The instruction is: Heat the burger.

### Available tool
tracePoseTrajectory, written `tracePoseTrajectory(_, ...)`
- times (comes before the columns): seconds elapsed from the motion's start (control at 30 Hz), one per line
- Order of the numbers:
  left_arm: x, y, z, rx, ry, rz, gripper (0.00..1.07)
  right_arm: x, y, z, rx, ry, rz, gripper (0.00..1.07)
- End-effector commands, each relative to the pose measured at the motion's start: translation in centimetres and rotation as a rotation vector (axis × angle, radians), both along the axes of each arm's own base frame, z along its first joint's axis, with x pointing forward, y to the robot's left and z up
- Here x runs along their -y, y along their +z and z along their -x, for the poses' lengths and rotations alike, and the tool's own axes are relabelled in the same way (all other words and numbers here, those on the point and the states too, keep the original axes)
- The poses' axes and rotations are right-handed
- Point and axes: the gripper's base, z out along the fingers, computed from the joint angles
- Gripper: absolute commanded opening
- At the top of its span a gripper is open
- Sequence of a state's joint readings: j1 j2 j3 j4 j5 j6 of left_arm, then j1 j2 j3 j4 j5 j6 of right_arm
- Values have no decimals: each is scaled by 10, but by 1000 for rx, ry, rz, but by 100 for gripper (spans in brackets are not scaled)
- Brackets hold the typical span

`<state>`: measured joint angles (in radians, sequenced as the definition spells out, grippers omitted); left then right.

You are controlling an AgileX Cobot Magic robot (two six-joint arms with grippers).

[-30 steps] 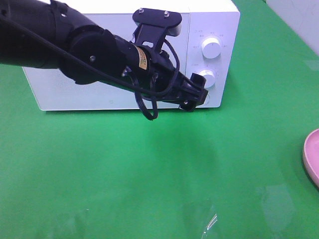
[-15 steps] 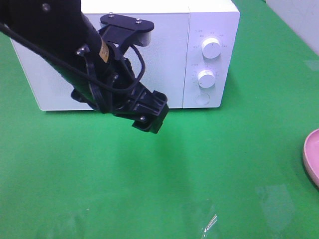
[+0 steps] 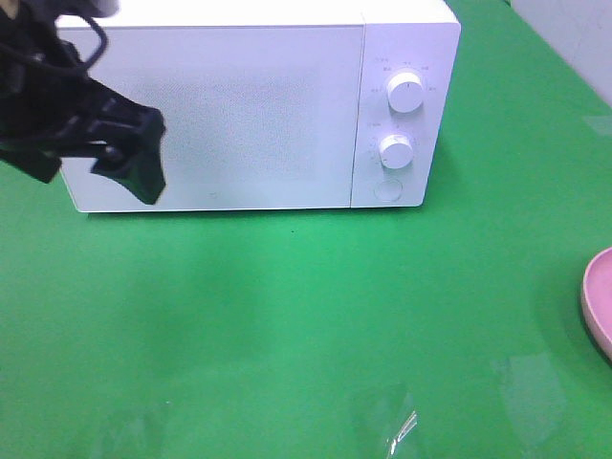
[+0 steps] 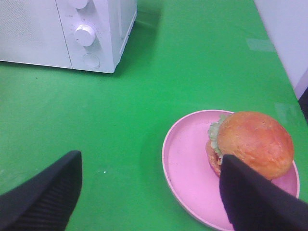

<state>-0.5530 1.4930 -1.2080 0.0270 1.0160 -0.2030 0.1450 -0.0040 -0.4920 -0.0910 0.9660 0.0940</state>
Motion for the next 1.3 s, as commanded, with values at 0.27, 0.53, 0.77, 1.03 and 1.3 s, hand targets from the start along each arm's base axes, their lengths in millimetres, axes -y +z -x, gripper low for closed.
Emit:
tracePoseTrajectory(0.27,-83,25,-6,-60,163,91,87,0,0,4,32,-3,-2,76)
tracePoseTrajectory(0.53,-135,36,28,21,339,134,87,0,0,4,32,-3,-2,76)
tracePoseTrajectory(0.77,-148,17,71,58,418,131,87,0,0,4,32,-3,-2,76)
tracePoseTrajectory(1.03,-148,-1,143,184,412,121,87,0,0,4,32,-3,-2,76)
tracePoseTrajectory(1.3,-147,-13,189,314,402,143,87,0,0,4,32,-3,-2,76)
